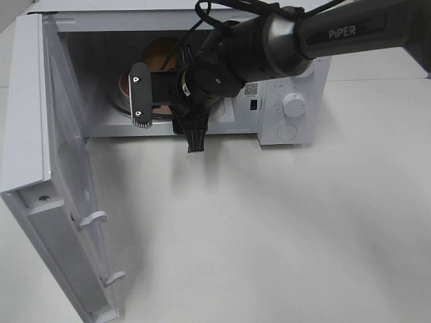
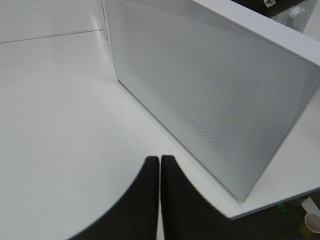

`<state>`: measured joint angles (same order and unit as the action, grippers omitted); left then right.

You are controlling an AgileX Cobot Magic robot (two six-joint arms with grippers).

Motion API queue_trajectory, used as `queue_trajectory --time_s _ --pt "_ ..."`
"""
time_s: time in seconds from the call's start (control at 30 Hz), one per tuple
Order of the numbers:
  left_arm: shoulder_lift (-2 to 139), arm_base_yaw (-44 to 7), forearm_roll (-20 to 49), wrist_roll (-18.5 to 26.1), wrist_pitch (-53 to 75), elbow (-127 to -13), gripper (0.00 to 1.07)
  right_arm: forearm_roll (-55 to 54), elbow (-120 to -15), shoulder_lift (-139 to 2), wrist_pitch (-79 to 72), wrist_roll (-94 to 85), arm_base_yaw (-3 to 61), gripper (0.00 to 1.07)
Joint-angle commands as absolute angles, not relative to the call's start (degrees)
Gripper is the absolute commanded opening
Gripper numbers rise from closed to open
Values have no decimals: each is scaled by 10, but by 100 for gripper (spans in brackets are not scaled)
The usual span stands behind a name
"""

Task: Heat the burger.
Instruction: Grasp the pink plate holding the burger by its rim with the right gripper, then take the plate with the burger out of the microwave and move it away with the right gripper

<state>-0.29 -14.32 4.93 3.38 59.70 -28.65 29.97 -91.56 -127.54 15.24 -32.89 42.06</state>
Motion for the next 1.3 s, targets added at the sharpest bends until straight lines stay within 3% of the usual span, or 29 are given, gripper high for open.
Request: queue_trajectory --time_s 0.03,0.33,0.6,0.77,0.8,0.93,1.3 --pt "-13 -142 52 32 591 -285 0 306 -921 -1278 150 -316 408 56" --pt "-13 -142 52 32 591 -285 0 305 -921 -1297 123 -308 405 56" --pt "-13 -142 52 32 591 -285 0 304 -921 -1308 123 -304 405 49" --pt "-13 -142 52 32 591 -285 0 304 -921 -1308 126 -304 405 38" --pt "-13 -142 52 32 591 -285 0 304 -921 -1308 127 -303 405 30" --pt "-13 -142 52 32 591 -285 0 304 -921 -1307 131 -299 406 19" --pt "-13 -142 52 32 591 -285 0 304 -921 -1306 159 -300 406 0"
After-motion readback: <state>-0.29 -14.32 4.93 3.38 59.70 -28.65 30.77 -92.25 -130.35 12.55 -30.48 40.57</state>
